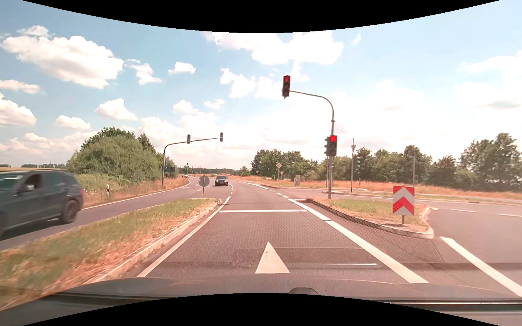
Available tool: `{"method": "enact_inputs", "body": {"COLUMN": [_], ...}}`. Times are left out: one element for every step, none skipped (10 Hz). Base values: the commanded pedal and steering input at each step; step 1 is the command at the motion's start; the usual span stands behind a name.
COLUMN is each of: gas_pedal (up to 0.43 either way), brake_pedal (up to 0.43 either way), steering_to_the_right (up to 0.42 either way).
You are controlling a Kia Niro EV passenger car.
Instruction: Follow the waypoints while adhering to traffic rules and regulations
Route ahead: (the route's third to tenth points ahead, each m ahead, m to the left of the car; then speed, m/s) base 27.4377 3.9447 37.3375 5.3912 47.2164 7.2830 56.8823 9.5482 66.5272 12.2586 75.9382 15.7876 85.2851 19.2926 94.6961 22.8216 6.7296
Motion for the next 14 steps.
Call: {"method": "enact_inputs", "body": {"gas_pedal": [0.000,0.000,0.000,0.000,0.000,0.000,0.000,0.000,0.000,0.000,0.000,0.000,0.000,0.000], "brake_pedal": [0.348,0.348,0.348,0.348,0.354,0.348,0.354,0.348,0.348,0.348,0.354,0.348,0.354,0.354], "steering_to_the_right": [-0.037,-0.037,-0.037,-0.037,-0.037,-0.037,-0.037,-0.037,-0.037,-0.037,-0.037,-0.037,-0.036,-0.036]}}
